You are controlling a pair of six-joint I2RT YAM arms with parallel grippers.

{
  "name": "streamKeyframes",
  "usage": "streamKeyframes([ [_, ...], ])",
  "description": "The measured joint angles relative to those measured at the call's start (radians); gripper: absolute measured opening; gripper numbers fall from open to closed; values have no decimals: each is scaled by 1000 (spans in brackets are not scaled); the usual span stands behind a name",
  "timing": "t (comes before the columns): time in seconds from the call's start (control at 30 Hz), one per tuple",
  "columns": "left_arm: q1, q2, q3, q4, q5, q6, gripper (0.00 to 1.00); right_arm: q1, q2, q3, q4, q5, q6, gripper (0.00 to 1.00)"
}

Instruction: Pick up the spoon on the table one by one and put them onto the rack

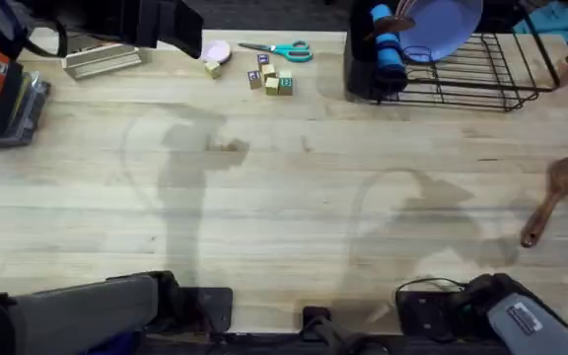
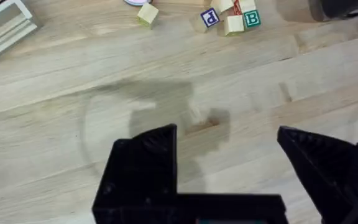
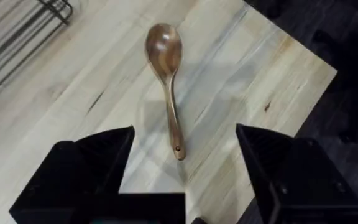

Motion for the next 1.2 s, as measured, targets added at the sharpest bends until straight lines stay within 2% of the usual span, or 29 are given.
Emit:
streamKeyframes([
  [0.63,0,0,0,0,0,0,994,-30,356,0,12,15,2,992],
  [1.2,0,0,0,0,0,0,993,-53,574,0,116,-4,14,992],
])
